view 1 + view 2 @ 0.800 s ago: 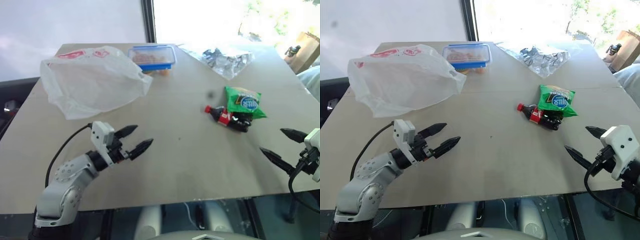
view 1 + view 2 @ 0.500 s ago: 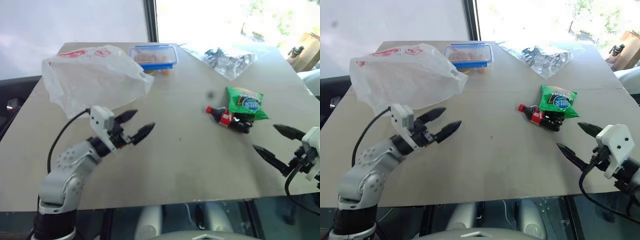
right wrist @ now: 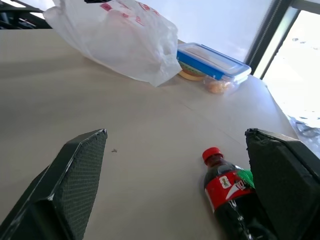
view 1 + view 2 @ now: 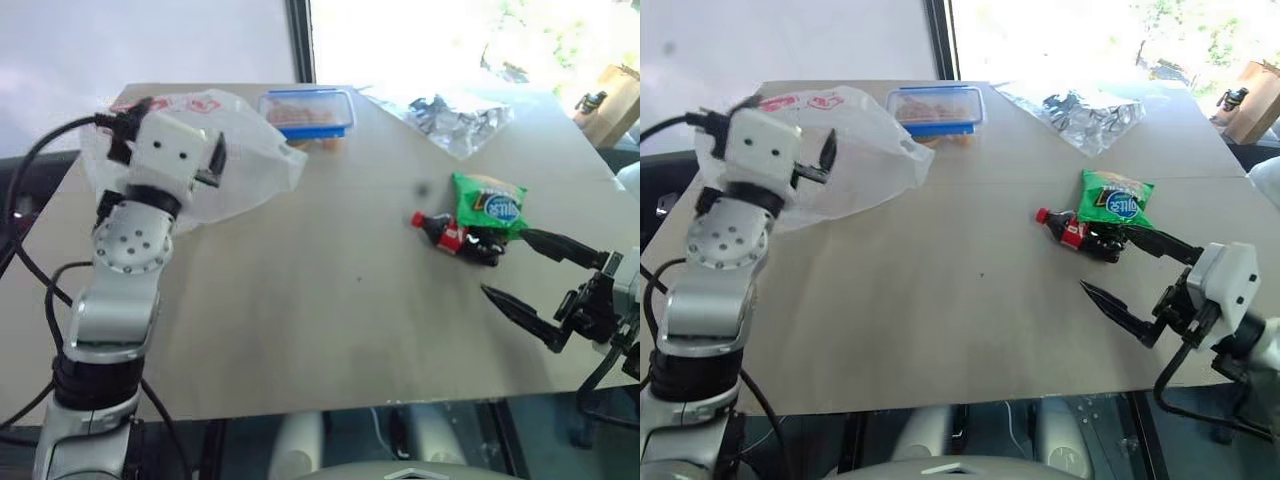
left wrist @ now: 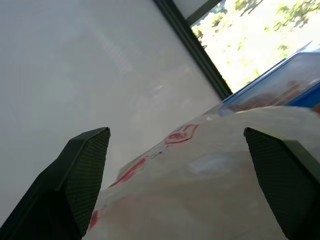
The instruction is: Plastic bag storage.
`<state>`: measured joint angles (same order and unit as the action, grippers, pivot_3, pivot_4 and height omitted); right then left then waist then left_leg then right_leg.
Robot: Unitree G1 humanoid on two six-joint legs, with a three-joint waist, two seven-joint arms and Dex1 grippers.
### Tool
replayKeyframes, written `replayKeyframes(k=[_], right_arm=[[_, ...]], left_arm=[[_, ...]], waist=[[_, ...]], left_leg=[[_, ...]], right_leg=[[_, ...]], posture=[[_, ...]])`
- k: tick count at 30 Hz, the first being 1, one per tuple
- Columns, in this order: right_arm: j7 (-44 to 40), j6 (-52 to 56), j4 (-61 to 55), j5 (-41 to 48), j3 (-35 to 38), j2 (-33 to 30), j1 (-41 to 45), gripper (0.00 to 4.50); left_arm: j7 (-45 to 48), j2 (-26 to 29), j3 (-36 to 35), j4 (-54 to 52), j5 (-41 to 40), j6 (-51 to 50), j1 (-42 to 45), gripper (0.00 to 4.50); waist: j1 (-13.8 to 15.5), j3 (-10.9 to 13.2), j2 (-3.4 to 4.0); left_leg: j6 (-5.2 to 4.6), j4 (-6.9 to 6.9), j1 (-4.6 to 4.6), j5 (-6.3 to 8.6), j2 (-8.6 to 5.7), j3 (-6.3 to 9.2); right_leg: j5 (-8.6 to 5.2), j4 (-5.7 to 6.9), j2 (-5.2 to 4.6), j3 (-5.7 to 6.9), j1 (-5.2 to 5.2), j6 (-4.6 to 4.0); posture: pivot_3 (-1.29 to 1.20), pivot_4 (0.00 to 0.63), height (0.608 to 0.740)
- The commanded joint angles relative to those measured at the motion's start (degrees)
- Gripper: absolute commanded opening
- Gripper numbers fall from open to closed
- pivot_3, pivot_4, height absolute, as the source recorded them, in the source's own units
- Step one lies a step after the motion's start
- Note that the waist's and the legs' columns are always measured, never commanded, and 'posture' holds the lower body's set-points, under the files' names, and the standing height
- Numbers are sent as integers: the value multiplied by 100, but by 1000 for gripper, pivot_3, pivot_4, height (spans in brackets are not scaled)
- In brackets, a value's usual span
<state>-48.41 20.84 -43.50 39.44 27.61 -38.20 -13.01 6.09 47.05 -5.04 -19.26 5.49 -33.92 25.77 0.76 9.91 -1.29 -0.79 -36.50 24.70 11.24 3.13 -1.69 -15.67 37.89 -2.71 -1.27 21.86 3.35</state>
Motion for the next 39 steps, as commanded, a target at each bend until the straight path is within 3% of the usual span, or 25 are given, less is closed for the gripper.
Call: replayKeyframes(k=[1, 5, 9, 12, 16, 20, 23, 25, 26, 30, 35, 39], right_arm=[[23, -239, 165, -169, -161, -43, 163, 4480], [212, -270, 224, -232, -312, 19, 346, 4480], [348, -295, 120, -316, -476, 74, 337, 4480], [462, -281, -26, -297, -528, 110, 265, 4500], [554, -311, -152, -347, -564, 158, 107, 4500], [596, -371, -169, -408, -643, 191, 18, 4500], [617, -401, -104, -485, -767, 211, 59, 4500], [614, -421, -70, -523, -822, 204, 90, 4500], [617, -429, -58, -536, -837, 200, 103, 4500], [650, -542, 93, -994, -1049, 109, 150, 4500], [737, -627, 450, -1798, -1534, -48, 304, 4500], [1058, -49, 1007, -2273, -1777, -230, 680, 4500]], left_arm=[[451, 571, 433, 850, 658, -559, 550, 4500], [735, 669, 982, 1971, 1091, -113, 1149, 4500], [666, 351, 1370, 3587, 1349, 589, 1962, 4500], [698, 274, 1526, 4496, 1492, 1070, 2413, 3622], [885, 237, 1416, 5298, 1372, 1359, 2780, 1655], [951, 323, 1320, 5869, 1342, 1576, 2992, 19], [1502, 201, 829, 5815, 687, 1437, 3020, 19], [2266, 117, 379, 5261, -64, 781, 2848, 19], [2649, 71, 134, 4901, -499, 251, 2766, 19], [3747, 116, -803, 2974, -2592, -3532, 2631, 19], [3263, -425, -1476, 2146, -3184, -5473, 2994, 19], [2630, -1017, -1681, 1967, -3370, -5855, 3432, 19]], waist=[[4, -1, 1], [11, 3, -5], [23, 5, -12], [2, 6, -13], [-15, 7, -16], [-12, 7, -16], [-10, 8, -17], [-8, 8, -18], [-6, 7, -18], [-15, 12, -25], [-18, 10, -21], [-18, 10, -22]], left_leg=[[0, 2, -3, 0, 0, -1], [0, 2, 3, 0, -3, -8], [0, 1, 9, 0, -3, 0], [0, -1, 14, 0, -4, -1], [0, 1, 15, 0, -3, -5], [0, 2, 14, 0, -3, -5], [0, 1, 14, 0, -3, -6], [0, 0, 14, 0, -2, -5], [0, 0, 14, 0, -2, -4], [1, -4, 19, 0, 1, 2], [1, -10, 4, -1, -2, 12], [4, -36, 7, -3, -2, 27]], right_leg=[[0, 0, 0, -1, -1, -1], [0, -3, -5, -5, 2, 0], [0, 1, -4, 4, 4, 0], [0, 0, -3, 5, 6, 1], [1, 2, -4, 1, 9, 3], [0, 3, -4, 4, 10, 3], [1, 5, -4, 3, 10, 4], [1, 7, -5, 4, 10, 4], [1, 8, -5, 5, 10, 3], [1, 10, -7, 10, 9, 4], [0, 20, -4, 14, -1, 4], [0, 33, 1, 21, -5, 5]], posture=[[0, 150, 740], [0, 150, 740], [0, 150, 740], [0, 150, 740], [0, 150, 740], [0, 150, 740], [0, 150, 740], [0, 150, 740], [0, 150, 740], [0, 150, 740], [0, 150, 740], [0, 150, 740]])
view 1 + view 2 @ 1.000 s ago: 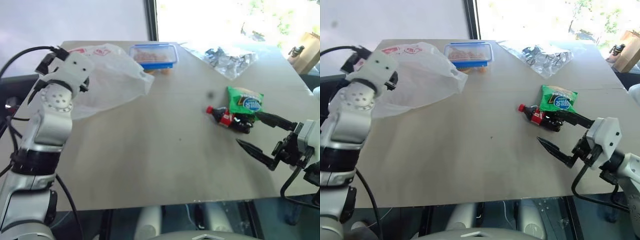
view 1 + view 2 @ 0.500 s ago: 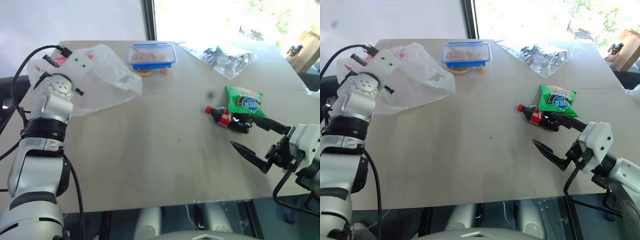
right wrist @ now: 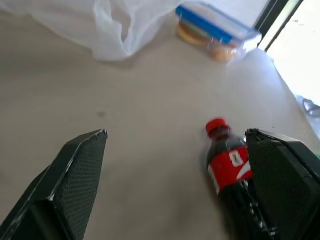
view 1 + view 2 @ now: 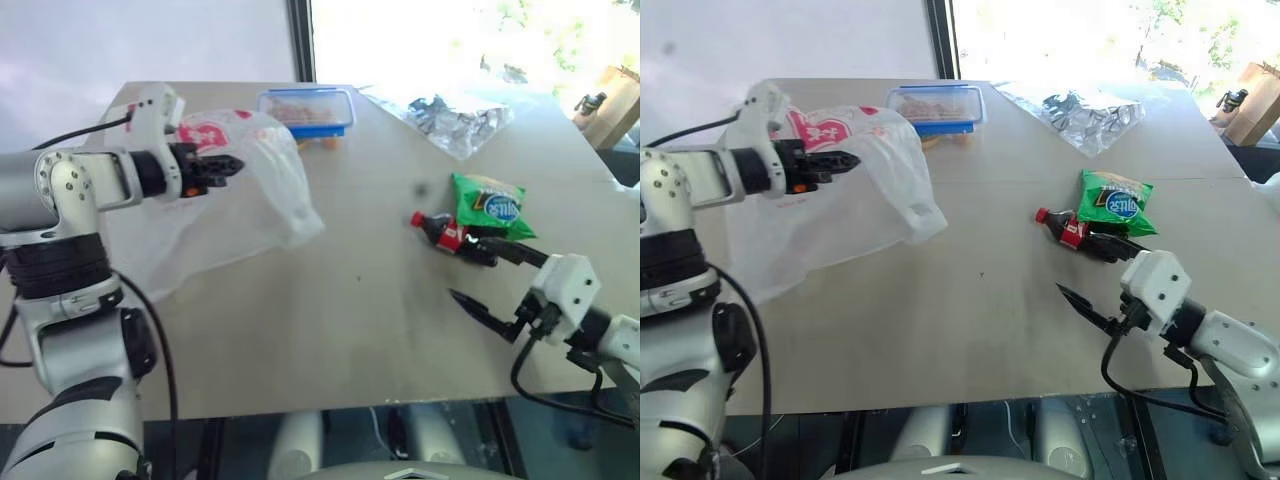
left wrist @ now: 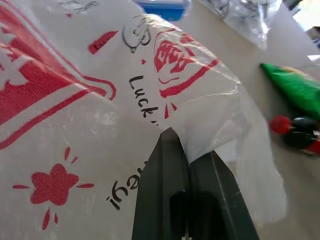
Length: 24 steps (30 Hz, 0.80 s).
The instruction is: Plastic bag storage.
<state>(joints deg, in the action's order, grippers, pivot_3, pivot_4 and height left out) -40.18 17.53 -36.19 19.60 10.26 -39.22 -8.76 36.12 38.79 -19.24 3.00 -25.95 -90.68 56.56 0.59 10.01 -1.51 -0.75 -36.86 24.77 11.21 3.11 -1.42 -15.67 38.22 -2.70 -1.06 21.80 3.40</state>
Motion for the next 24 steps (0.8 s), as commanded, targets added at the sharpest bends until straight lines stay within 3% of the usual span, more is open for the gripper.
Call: replayKeyframes(k=[1, 11, 14, 19, 24], right_arm=[[264, 423, 409, -296, -66, -153, 367, 4500], [230, 442, 1878, -1187, -840, -367, 1783, 4500], [74, 469, 2237, -1343, -1119, -412, 2183, 4500], [-158, 613, 2844, -1497, -1412, -423, 2623, 4500], [-501, 1302, 3161, -1195, -1493, -329, 2898, 4500]], left_arm=[[-477, -270, -231, -339, -281, -182, 391, 19], [-1555, -1009, -358, -474, -752, -182, 652, 19], [-1877, -1259, -813, -245, -1051, -182, 909, 19], [-2178, -1318, -1218, -245, -1288, -182, 1190, 19], [-2216, -986, -1281, -266, -1428, -182, 873, 19]], waist=[[-1, 1, -1], [-86, 2, -1], [-106, 3, -1], [-131, 4, 0], [-146, 3, 0]], left_leg=[[0, -9, 1, 0, 0, 1], [0, -19, 3, 0, -2, 2], [1, -19, 4, 0, -4, 1], [1, -19, 3, 0, -5, 2], [4, -16, -5, -1, -5, 2]], right_leg=[[0, 2, 0, 0, -3, 0], [1, 32, 0, -6, 5, -1], [1, 31, -3, -7, 5, -1], [1, 31, -4, -6, 5, 0], [1, 35, -4, -11, 4, 0]], posture=[[0, 150, 740], [0, 150, 740], [0, 150, 740], [0, 150, 740], [0, 150, 740]])
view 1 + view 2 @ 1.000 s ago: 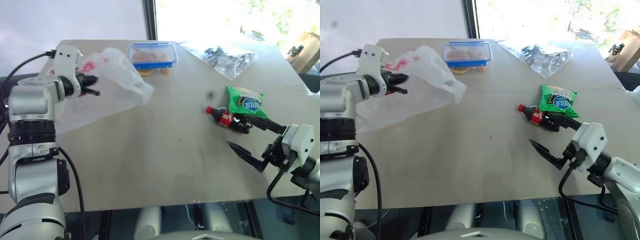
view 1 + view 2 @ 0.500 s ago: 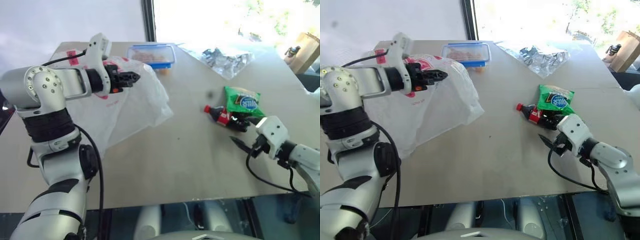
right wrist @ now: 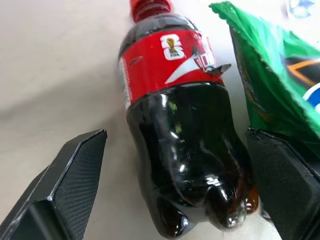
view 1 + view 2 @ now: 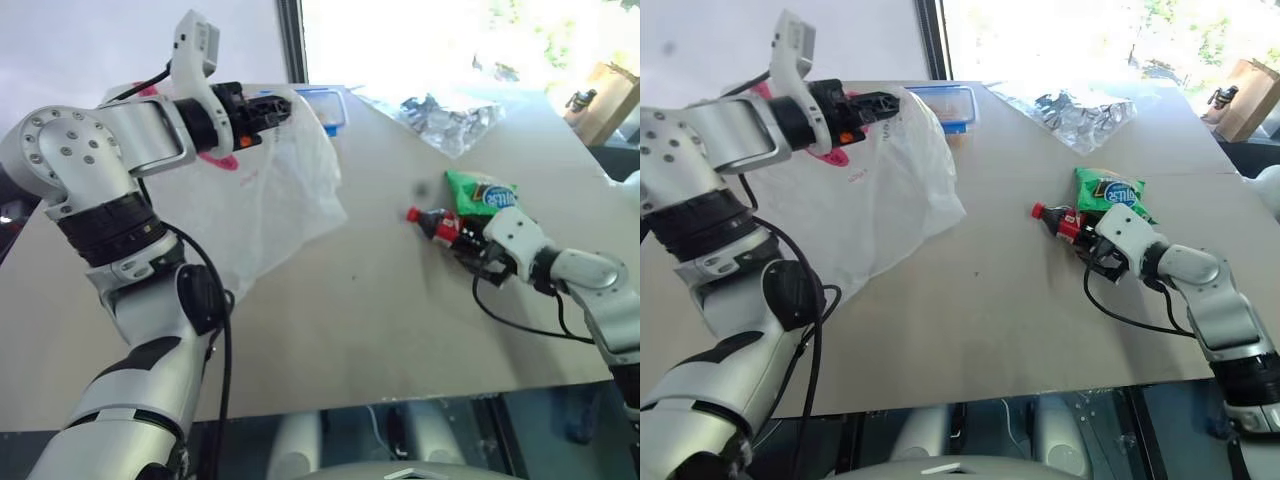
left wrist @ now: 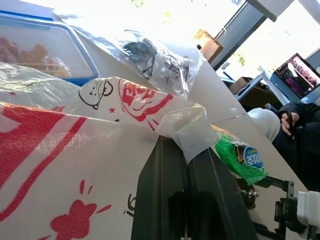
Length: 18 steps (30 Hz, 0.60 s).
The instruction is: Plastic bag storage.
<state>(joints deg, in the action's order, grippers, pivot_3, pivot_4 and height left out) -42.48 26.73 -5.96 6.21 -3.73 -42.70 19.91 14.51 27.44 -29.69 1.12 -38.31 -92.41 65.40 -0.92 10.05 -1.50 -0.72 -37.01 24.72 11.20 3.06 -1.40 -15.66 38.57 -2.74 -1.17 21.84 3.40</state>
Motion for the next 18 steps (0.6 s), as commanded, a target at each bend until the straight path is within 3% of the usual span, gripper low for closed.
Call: replayKeyframes(k=[1, 2, 4, 6, 10, 12, 15, 18], right_arm=[[-318, 449, 190, 120, -166, 10, 74, 4500], [-402, 485, 222, 108, -241, -7, 104, 4500], [-716, 754, -53, 232, -382, -157, 32, 4500], [-833, 1065, -389, 376, -390, -231, -37, 4500], [-546, 980, -421, 170, -424, -80, 66, 4500], [-399, 826, -154, -54, -517, 24, 199, 4500], [-281, 705, 197, -311, -615, 174, 375, 4500], [-301, 721, 217, -379, -642, 246, 435, 4500]], left_arm=[[38, 264, -137, -137, -223, -9, -188, 19], [166, 449, 129, -258, -236, -9, -500, 19], [678, 1402, 1472, -966, -97, 260, -1666, 19], [949, 1684, 1563, -1125, -292, 172, -1913, 19], [1930, 2649, 2272, -1271, -236, 970, -2106, 19], [2031, 2372, 1989, -1043, -476, 983, -1706, 19], [1653, 1438, 890, -203, -836, 661, -520, 19], [1467, 1336, 672, 284, -700, 692, 45, 19]], waist=[[7, -1, -2], [7, -1, -2], [-47, -7, 8], [-48, -9, 4], [5, -20, -82], [7, -23, -73], [32, -23, -77], [-58, -25, -72]], left_leg=[[1, 0, 2, 0, 0, 2], [1, 0, 3, -1, 1, 3], [3, 12, -7, 0, 1, 2], [5, 39, -29, 0, -4, 1], [30, 44, 1, -14, 11, 13], [29, 47, -11, -14, 9, 7], [25, 19, -4, -17, 4, 12], [23, 9, -3, -17, 8, 8]], right_leg=[[0, 0, 0, 6, 0, 0], [0, 0, 0, 8, 0, 0], [0, -1, -1, -6, 0, 0], [-1, -3, -9, -26, -2, 0], [-1, -11, 5, 21, 15, -8], [-2, -13, -1, 9, 10, -9], [-2, -16, -3, 26, 1, -8], [0, -11, 4, 16, -1, -4]], posture=[[0, 150, 740], [0, 150, 740], [0, 150, 740], [0, 150, 740], [0, 150, 740], [0, 150, 740], [0, 150, 740], [0, 150, 740]])
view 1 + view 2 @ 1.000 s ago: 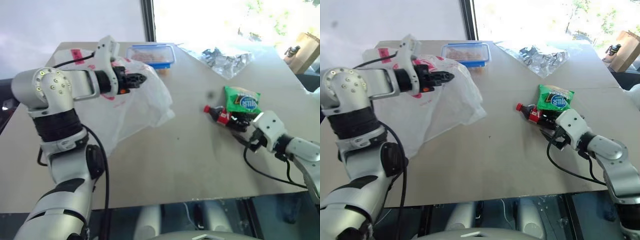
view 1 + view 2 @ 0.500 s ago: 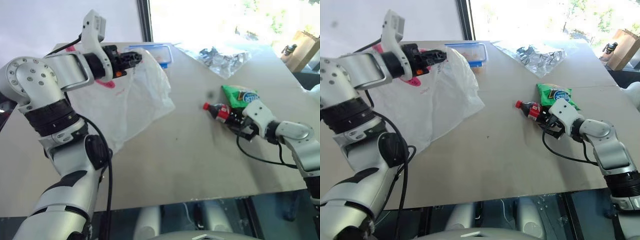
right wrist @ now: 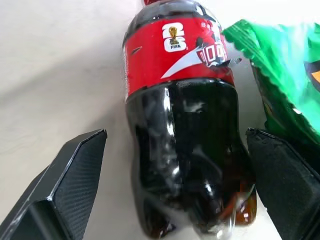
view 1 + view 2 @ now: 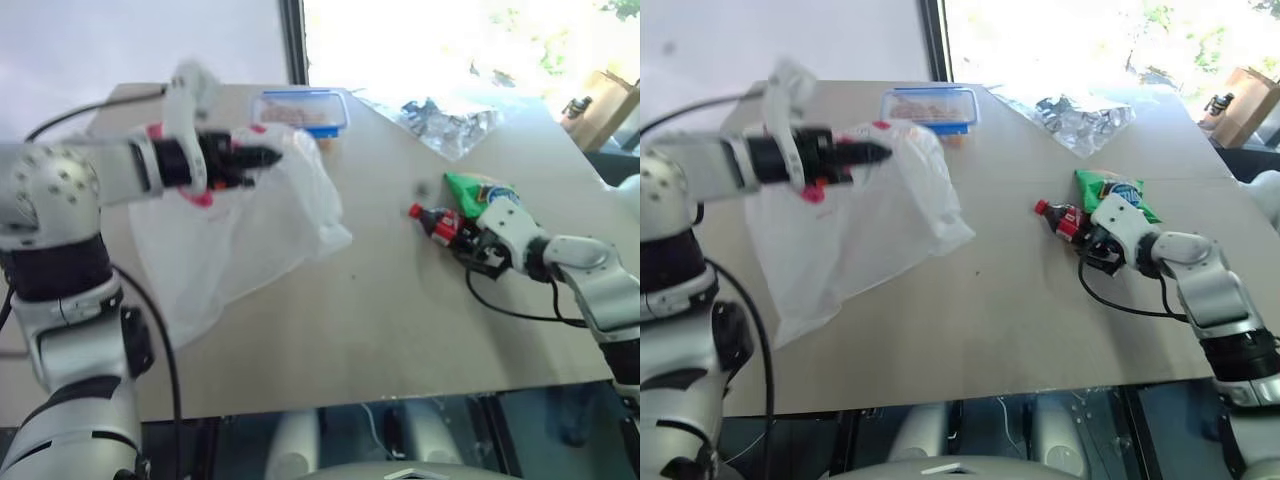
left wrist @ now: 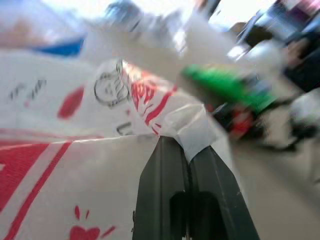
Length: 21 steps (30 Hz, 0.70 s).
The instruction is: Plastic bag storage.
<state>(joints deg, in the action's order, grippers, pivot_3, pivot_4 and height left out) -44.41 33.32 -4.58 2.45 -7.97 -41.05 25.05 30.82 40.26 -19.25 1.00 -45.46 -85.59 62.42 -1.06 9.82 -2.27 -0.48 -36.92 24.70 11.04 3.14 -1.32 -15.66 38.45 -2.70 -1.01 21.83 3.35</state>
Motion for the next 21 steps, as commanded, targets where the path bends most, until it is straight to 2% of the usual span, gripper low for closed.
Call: replayKeyframes(k=[1, 6, 10, 13, 18, 21], right_arm=[[-98, 80, 66, -9, -214, 105, -71, 4500], [131, 12, 76, -310, -395, 313, -6, 4500], [121, 150, 157, -492, -581, 458, -67, 4500], [-33, 335, 196, -502, -689, 511, -113, 4500], [-198, 659, 18, -378, -645, 590, -118, 3082], [-189, 886, -391, -240, -472, 606, -126, 3082]], left_arm=[[-201, 64, -363, 375, 68, 25, 385, 19], [-346, -2, -84, 354, 332, 244, 143, 19], [-266, 290, 879, -263, 765, 608, -649, 19], [-215, 220, 1055, -693, 701, 653, -989, 19], [-606, -231, 710, -672, 775, 707, -769, 0], [-1151, -708, 187, -295, 882, 743, -406, 0]], waist=[[-68, -5, 11], [-93, -9, 21], [-119, -9, 21], [-125, -10, 17], [-112, -13, 8], [-108, -13, 8]], left_leg=[[0, 8, -4, 0, 0, -2], [3, 43, 1, 0, -1, -1], [5, 45, 3, 1, -1, -3], [5, 49, -4, 1, -1, -4], [5, 49, -1, 1, 1, -8], [4, 49, 0, 1, 0, -7]], right_leg=[[-1, 3, 1, -8, 2, 0], [-4, 10, 3, -6, 26, -3], [-4, 7, 1, -26, 32, -3], [-4, 8, 1, -33, 32, -4], [-4, 9, 3, -12, 29, -6], [-5, 10, 3, -13, 29, -5]], posture=[[0, 150, 740], [0, 150, 740], [0, 150, 740], [0, 150, 740], [0, 150, 740], [0, 150, 740]])
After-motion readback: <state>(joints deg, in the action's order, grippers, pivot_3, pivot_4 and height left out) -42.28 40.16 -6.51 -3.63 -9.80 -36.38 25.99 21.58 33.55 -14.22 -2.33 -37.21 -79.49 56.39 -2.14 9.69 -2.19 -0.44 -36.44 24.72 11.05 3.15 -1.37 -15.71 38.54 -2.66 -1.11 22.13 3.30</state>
